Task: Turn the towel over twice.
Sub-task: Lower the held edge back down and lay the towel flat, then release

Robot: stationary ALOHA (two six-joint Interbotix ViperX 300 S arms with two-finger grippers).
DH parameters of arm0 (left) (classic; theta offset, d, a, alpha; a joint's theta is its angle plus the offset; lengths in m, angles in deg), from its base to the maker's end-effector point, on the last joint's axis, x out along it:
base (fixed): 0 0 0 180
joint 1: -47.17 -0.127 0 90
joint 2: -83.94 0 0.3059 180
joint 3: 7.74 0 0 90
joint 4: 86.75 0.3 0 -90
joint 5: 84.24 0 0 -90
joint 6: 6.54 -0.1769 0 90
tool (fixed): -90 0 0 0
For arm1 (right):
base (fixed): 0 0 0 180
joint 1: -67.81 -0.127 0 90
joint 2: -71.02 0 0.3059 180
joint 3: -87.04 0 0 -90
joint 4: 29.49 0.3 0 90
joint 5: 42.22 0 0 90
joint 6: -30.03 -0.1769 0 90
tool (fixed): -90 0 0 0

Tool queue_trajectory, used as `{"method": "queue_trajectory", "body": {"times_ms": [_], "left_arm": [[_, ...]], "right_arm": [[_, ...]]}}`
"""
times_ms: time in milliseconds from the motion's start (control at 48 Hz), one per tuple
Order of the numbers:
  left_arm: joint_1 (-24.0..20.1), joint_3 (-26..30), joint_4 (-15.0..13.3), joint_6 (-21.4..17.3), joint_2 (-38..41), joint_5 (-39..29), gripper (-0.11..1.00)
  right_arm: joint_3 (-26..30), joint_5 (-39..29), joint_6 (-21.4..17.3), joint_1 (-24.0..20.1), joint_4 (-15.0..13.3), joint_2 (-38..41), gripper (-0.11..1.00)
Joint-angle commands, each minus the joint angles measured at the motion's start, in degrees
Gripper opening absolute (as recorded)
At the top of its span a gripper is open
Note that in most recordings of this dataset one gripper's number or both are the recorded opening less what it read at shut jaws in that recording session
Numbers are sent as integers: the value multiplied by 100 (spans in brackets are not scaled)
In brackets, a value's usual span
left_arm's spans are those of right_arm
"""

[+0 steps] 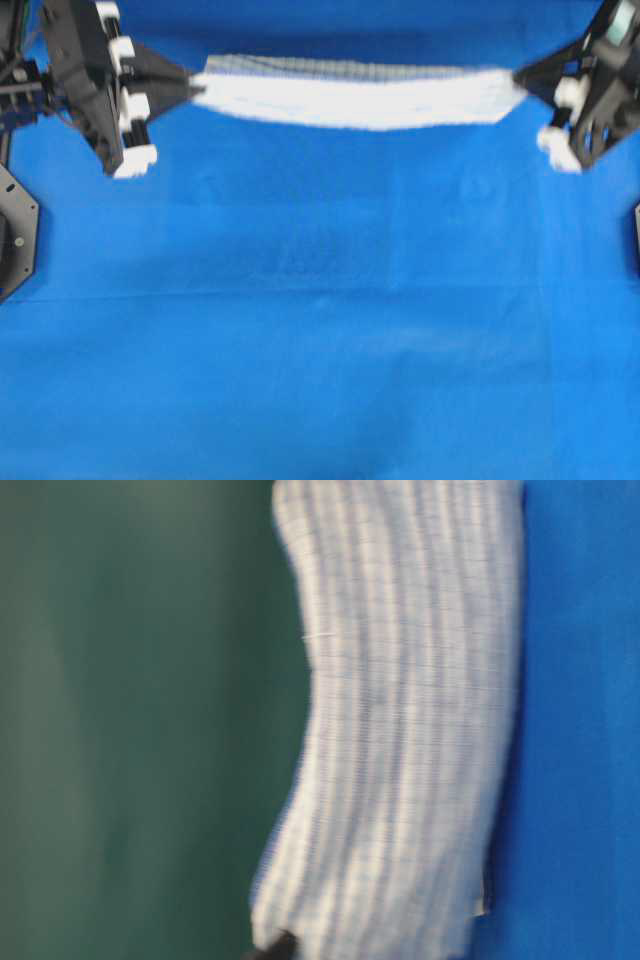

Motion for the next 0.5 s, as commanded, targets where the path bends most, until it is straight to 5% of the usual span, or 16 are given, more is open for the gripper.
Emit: {"method": "queue_trajectory", "body": {"times_ms": [0,479], "left_arm": [[334,-88,0,0,88,62,3],[1626,-554,-18,896,1336,536,3]], "right_arm": [[-62,0,-255,-308,9,79,7],[-519,563,-1705,-1688,9,1178,7]]}}
